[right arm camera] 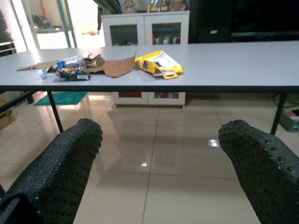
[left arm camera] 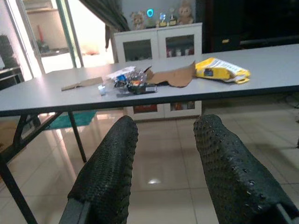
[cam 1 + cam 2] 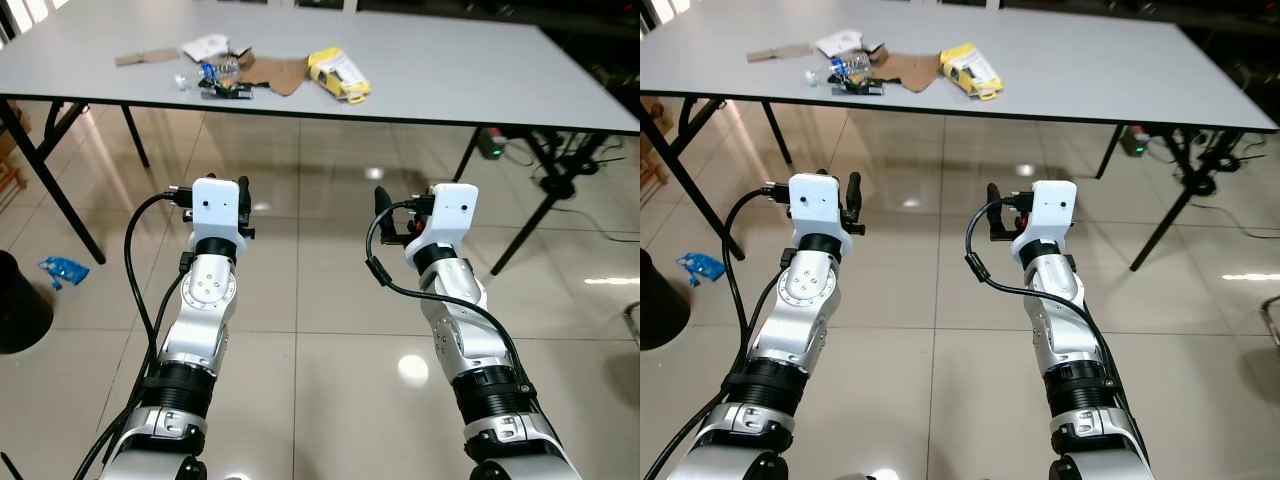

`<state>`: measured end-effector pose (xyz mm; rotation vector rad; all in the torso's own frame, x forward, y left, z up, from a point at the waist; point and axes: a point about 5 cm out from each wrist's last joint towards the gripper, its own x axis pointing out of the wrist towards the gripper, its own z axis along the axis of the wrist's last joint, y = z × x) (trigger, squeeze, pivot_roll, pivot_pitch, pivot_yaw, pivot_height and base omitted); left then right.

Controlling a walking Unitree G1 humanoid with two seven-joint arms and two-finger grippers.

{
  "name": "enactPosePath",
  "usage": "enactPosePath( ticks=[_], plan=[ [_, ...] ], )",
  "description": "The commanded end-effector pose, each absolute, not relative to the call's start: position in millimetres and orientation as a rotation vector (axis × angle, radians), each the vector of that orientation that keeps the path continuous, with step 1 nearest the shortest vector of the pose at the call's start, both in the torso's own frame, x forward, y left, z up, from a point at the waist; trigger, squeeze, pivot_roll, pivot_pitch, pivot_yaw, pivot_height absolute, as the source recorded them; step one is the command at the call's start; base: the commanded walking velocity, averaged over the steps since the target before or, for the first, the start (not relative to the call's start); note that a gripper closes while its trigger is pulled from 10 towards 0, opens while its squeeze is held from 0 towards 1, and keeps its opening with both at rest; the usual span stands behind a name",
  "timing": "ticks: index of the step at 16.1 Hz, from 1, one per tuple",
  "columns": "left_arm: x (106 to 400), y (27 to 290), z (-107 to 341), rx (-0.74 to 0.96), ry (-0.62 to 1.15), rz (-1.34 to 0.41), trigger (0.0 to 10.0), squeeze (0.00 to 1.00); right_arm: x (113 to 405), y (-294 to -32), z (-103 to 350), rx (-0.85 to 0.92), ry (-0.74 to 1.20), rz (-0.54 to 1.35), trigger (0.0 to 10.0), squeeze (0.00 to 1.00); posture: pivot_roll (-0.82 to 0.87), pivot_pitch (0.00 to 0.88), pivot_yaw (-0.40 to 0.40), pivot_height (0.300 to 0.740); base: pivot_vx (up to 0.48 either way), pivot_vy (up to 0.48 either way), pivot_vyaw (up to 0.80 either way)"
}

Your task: Picking trash to rubbish bin

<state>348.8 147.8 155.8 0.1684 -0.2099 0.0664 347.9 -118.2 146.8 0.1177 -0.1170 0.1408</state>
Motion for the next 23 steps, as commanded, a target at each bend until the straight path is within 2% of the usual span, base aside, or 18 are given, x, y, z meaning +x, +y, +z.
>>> enactPosePath(
  ticks=[1, 11, 23],
  plan=[
    [348.0, 145.5, 157.3, 0.167, -0.210, 0.052, 10.0, 0.00, 349.1, -122.6, 152.7, 0.122, -0.143, 0.126, 10.0, 0.00, -0.01, 0.074, -0.064, 0.740, 0.428, 0.000, 0.00],
    [347.1, 143.1, 161.3, 0.169, -0.226, 0.041, 10.0, 0.00, 349.7, -117.3, 155.0, 0.123, -0.155, 0.148, 10.0, 0.00, 0.00, 0.042, -0.066, 0.740, 0.434, 0.000, -0.04],
    [347.2, 141.6, 161.5, 0.170, -0.220, 0.035, 10.0, 0.00, 349.5, -114.5, 154.1, 0.126, -0.150, 0.162, 10.0, 0.00, 0.00, 0.050, -0.065, 0.740, 0.456, 0.000, 0.00]
  ],
)
